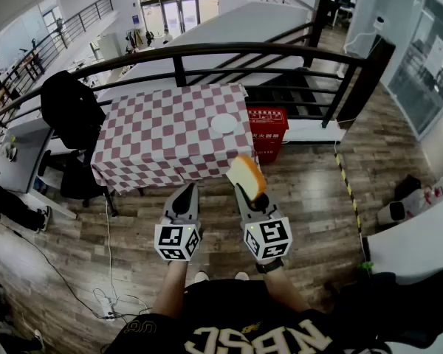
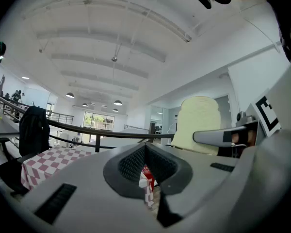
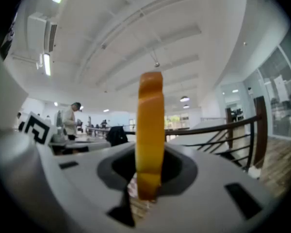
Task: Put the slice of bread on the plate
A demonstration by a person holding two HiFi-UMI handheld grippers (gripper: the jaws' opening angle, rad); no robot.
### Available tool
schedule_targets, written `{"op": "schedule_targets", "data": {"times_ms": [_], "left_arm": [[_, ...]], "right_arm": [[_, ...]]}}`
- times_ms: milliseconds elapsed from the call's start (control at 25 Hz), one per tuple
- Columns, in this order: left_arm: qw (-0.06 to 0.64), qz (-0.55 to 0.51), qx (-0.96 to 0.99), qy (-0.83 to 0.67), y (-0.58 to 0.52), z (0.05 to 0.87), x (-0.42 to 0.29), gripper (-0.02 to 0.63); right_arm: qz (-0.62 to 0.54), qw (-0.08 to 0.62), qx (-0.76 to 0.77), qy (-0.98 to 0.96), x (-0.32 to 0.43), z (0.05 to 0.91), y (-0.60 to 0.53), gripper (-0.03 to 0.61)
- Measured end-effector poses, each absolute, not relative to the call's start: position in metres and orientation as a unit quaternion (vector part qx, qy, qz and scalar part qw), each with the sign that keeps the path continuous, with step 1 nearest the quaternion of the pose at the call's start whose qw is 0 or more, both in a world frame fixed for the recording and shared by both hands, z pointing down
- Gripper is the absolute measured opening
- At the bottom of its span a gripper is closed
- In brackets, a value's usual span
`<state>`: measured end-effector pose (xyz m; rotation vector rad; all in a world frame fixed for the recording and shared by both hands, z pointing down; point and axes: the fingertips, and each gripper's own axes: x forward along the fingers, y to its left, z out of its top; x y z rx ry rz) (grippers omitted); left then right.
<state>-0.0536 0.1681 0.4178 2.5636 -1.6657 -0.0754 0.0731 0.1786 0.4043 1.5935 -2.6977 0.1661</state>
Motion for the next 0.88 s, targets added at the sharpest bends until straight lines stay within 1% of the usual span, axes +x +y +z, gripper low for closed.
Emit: {"op": "schedule_targets", "data": {"times_ms": [280, 440, 560, 680, 880], "left_arm": [[0.034, -0.027, 0.832, -0.553, 0.175, 0.416, -0.014, 0.018], [0.034, -0.001, 0.841, -0.54, 0.192, 0.437, 0.012, 0.018], [0.042, 0.02, 0.841, -0.539, 0.19, 0.447, 0.018, 0.018], [0.045, 0.017, 0.839, -0.542, 0.183, 0.446, 0.02, 0.018], [0.047, 0.02, 0.835, -0.548, 0.144, 0.463, 0.016, 0.018]], "right_arm": [[0.044, 0.003, 0.509, -0.86, 0.115, 0.403, 0.187, 0.094], [0.052, -0.02, 0.493, -0.868, 0.131, 0.41, 0.196, 0.095], [0.055, -0.02, 0.482, -0.874, 0.133, 0.414, 0.194, 0.095], [0.073, -0.018, 0.478, -0.875, 0.135, 0.426, 0.183, 0.095], [0.081, -0.004, 0.473, -0.877, 0.128, 0.448, 0.155, 0.095]]}}
